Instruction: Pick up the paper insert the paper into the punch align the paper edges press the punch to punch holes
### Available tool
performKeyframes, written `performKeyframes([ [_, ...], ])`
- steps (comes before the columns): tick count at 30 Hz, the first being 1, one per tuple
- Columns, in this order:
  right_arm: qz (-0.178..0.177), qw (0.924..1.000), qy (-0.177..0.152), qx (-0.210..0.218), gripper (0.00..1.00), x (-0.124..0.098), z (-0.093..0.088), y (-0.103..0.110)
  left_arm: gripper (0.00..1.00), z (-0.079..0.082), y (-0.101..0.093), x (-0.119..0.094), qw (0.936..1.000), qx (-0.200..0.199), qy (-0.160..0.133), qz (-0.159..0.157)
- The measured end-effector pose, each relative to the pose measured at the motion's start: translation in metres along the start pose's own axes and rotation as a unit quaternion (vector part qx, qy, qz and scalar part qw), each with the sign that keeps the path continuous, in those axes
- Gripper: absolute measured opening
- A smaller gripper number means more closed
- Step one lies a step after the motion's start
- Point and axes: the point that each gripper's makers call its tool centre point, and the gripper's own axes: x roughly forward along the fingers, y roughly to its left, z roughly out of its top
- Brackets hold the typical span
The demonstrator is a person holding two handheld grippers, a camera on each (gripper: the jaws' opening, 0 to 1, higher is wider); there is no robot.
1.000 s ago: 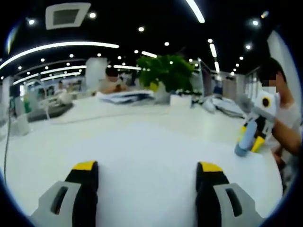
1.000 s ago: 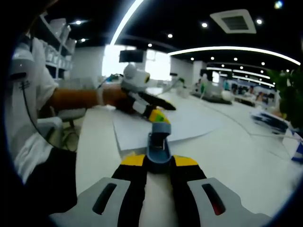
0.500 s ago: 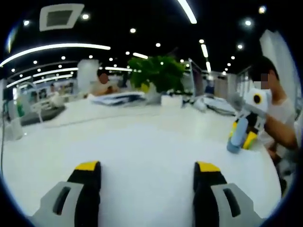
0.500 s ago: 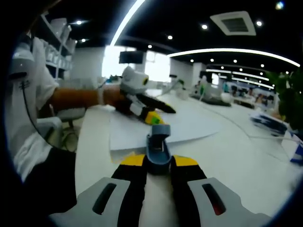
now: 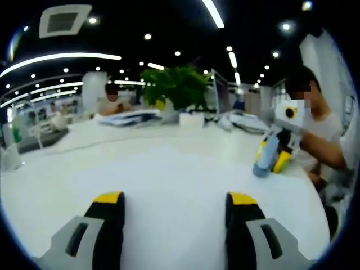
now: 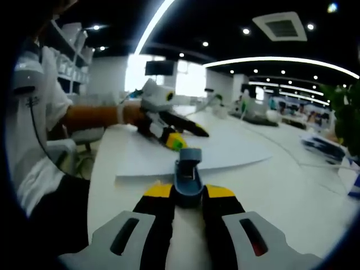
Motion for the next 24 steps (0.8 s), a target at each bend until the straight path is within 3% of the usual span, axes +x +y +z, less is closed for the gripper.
performKeyframes([
  [10,0.024,0.9997,0.001,0.006,0.23,0.014,0.001,-0.024,0.71,0.0,-0.005,0.0,0.9999,0.005,-0.002,-0.013],
  [24,0.027,0.9996,0.001,0.011,0.23,0.031,0.001,-0.078,0.69,-0.004,-0.015,-0.004,0.9997,0.009,-0.005,-0.023],
])
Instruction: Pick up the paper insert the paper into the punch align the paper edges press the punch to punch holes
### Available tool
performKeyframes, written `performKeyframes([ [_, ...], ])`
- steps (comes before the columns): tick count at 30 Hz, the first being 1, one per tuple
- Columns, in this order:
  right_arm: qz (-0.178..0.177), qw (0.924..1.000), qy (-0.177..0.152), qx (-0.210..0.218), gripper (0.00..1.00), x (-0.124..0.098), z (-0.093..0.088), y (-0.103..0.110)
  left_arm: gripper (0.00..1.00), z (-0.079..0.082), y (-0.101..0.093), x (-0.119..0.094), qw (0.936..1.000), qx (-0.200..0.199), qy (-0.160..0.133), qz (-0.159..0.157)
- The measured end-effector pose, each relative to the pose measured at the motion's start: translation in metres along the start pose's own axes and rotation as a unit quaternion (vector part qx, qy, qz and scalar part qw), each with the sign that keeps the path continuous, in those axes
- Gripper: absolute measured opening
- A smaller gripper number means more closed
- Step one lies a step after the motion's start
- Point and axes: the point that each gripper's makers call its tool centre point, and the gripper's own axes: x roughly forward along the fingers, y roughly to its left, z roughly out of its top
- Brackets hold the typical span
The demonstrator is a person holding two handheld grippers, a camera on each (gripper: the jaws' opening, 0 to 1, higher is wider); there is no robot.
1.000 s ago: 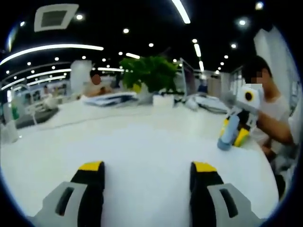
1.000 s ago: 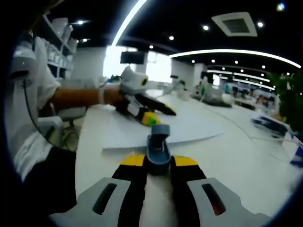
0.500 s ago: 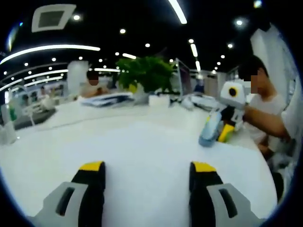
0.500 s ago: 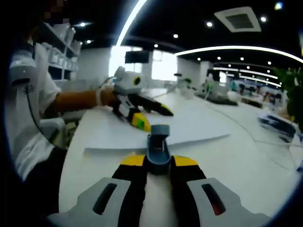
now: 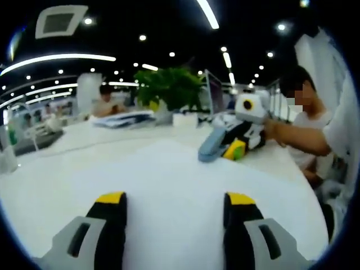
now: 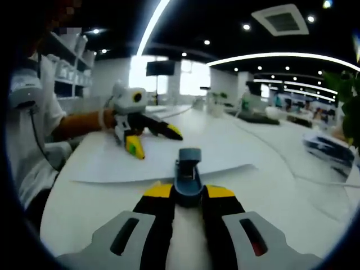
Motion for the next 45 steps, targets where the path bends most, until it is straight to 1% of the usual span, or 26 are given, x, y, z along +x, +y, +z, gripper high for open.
performKeyframes([
  [3,0.002,1.0,0.0,-0.002,0.23,0.003,0.0,-0.012,0.69,0.0,-0.001,0.0,1.0,0.0,0.0,0.0],
  [8,0.018,0.9998,-0.002,-0.004,0.23,0.01,0.002,-0.027,0.69,-0.001,-0.002,-0.001,1.0,0.001,-0.001,0.002],
  [14,0.022,0.9998,-0.001,-0.004,0.23,0.009,0.001,-0.048,0.69,-0.001,-0.001,-0.001,1.0,0.0,-0.001,0.001],
  [19,0.036,0.9994,0.0,0.004,0.23,0.012,0.001,-0.057,0.68,-0.001,0.0,-0.002,1.0,0.0,-0.001,0.001],
  [26,0.038,0.9993,-0.001,0.008,0.22,0.015,0.001,-0.073,0.68,0.0,0.0,-0.002,1.0,-0.001,-0.001,0.0],
  [37,0.048,0.9988,-0.002,0.0,0.23,0.018,0.003,-0.078,0.68,0.001,-0.001,-0.002,1.0,-0.001,-0.001,0.001],
  [45,0.044,0.999,-0.002,-0.001,0.23,0.02,0.003,-0.084,0.68,0.001,-0.002,-0.002,1.0,0.0,0.0,-0.002],
])
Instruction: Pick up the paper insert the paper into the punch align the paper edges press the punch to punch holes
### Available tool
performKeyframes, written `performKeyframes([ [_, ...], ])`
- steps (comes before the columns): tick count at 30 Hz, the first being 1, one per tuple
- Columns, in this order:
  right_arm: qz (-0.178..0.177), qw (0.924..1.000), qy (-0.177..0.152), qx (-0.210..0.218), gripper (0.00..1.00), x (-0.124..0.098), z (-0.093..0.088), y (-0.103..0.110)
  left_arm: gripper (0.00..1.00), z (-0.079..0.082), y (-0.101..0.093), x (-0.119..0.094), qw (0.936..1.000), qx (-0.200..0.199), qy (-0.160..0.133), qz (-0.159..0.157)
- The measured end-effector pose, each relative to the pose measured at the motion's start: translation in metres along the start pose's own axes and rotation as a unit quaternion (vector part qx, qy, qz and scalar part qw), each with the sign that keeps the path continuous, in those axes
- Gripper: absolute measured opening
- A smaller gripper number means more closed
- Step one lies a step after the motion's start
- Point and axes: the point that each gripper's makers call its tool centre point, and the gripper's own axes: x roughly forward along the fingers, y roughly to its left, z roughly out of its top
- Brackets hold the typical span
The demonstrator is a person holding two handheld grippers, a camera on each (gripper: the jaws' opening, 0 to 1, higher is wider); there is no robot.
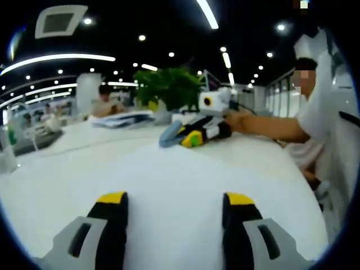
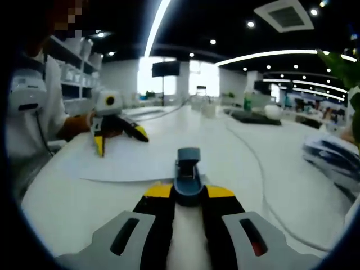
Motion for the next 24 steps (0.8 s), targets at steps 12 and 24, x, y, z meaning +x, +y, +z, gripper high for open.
performKeyframes([
  [12,0.001,1.0,0.001,-0.001,0.23,0.0012,0.0002,-0.0006,0.68,-0.0001,0.0009,0.0006,1.0,-0.001,0.0,-0.002],
  [24,0.016,0.9998,0.009,-0.012,0.23,0.0029,-0.002,-0.0013,0.68,0.0002,0.0016,0.0016,1.0,0.0,0.0,-0.002],
])
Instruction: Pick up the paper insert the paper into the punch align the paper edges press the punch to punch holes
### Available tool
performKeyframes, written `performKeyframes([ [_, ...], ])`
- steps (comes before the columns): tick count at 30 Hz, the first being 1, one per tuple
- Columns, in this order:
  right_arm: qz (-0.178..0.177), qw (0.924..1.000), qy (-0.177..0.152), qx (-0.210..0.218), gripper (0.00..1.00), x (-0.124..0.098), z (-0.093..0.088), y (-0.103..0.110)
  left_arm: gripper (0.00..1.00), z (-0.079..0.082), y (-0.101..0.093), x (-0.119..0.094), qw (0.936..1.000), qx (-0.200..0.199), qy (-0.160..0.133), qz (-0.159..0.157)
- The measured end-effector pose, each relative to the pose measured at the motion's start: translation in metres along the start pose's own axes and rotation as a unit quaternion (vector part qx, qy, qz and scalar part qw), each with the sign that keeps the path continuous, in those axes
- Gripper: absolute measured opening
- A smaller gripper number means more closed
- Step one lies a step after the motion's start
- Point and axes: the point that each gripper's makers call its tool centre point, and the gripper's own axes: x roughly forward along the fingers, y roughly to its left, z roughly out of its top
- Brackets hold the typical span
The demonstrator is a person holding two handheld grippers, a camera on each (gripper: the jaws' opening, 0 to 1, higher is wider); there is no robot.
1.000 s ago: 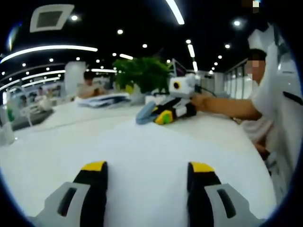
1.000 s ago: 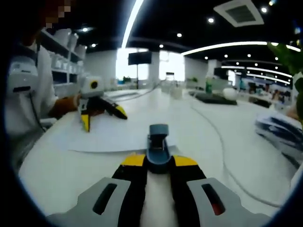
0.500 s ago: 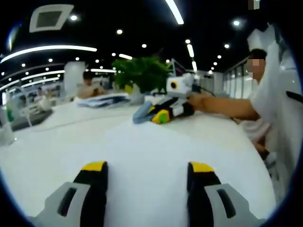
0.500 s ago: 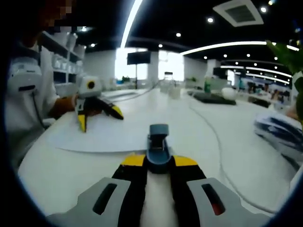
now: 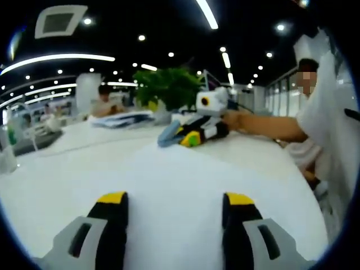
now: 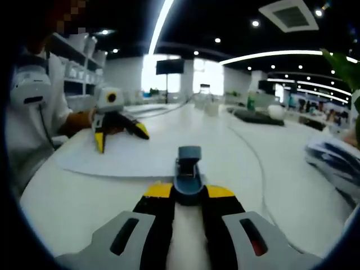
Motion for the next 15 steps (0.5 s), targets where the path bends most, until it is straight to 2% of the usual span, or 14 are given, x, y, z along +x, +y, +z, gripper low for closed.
performKeyframes([
  [15,0.005,1.0,0.002,0.001,0.23,0.002,-0.0017,0.0002,0.68,-0.0001,-0.0019,-0.0008,1.0,0.001,0.001,-0.003],
])
